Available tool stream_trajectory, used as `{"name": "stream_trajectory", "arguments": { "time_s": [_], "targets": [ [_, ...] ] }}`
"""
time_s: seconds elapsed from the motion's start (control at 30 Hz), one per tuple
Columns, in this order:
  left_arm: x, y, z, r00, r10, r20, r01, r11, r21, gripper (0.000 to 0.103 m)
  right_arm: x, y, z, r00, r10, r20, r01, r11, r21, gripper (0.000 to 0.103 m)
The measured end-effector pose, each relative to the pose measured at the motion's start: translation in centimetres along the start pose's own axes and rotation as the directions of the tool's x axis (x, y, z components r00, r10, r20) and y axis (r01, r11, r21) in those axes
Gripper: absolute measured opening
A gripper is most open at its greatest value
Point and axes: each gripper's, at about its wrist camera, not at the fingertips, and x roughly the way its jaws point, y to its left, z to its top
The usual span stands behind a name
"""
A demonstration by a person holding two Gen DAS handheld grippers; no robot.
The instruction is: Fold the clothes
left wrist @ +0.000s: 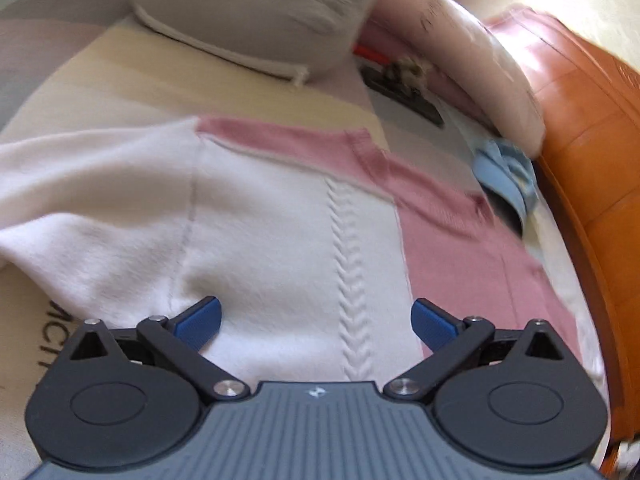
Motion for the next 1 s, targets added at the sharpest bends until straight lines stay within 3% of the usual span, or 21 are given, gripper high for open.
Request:
{"name": "stream_trajectory", "arguments": {
  "time_s": [0.03,0.13,0.17,0.23,0.33,0.43,0.6,0.73,0.93,1.0],
  "targets": [
    [-0.4,-0.3,0.2,1.000,0.009,0.002,-0.009,1.000,-0.018,0.099,0.0,0.0,0.1,1.000,-0.001,-0.002,0.001,1.000,0.002,0.103],
    [-1.5,-2.3,-0.8,0.996,-0.086,-0.001,0.086,0.992,0.091,0.101,0.0,0.0,0.1,1.000,-0.008,-0.011,0.007,1.000,-0.005,0.103],
    [-1.6,-2.6,-1.3,0.998,-0.067,-0.004,0.067,0.992,0.111,0.101,0.1,0.1,0.1,1.000,-0.012,-0.015,0.012,1.000,-0.016,0.103],
    [-0.4,-2.3,-1.8,0.997,0.046,-0.066,-0.039,0.995,0.096,0.098,0.2,0.5,-0.1,0.999,-0.027,-0.031,0.026,0.998,-0.049,0.103],
    [-0.4,-2.2,-1.3,0.998,0.046,-0.053,-0.043,0.997,0.060,0.098,0.4,1.3,-0.4,0.997,-0.057,-0.050,0.051,0.992,-0.116,0.103],
    [-1.2,-4.1,1.2,1.000,-0.005,0.025,0.002,0.994,0.107,0.099,0.5,1.6,-0.9,0.996,-0.070,-0.055,0.061,0.986,-0.153,0.103],
    [0.9,-4.3,5.4,0.996,0.066,0.054,-0.071,0.993,0.089,0.099,0.5,1.7,-1.0,0.996,-0.077,-0.054,0.067,0.984,-0.162,0.103],
    [5.5,-1.8,6.5,0.987,0.162,0.010,-0.162,0.987,0.019,0.098,0.6,1.7,-1.1,0.996,-0.078,-0.053,0.067,0.981,-0.181,0.103],
    [8.0,-1.9,9.1,0.975,0.207,0.078,-0.207,0.978,-0.010,0.101,0.7,2.0,-1.4,0.995,-0.090,-0.044,0.078,0.972,-0.220,0.103],
    [7.5,-2.7,9.7,0.981,0.177,0.076,-0.175,0.984,-0.035,0.100,0.8,2.0,-1.5,0.995,-0.092,-0.040,0.080,0.970,-0.228,0.103]
  ]
}}
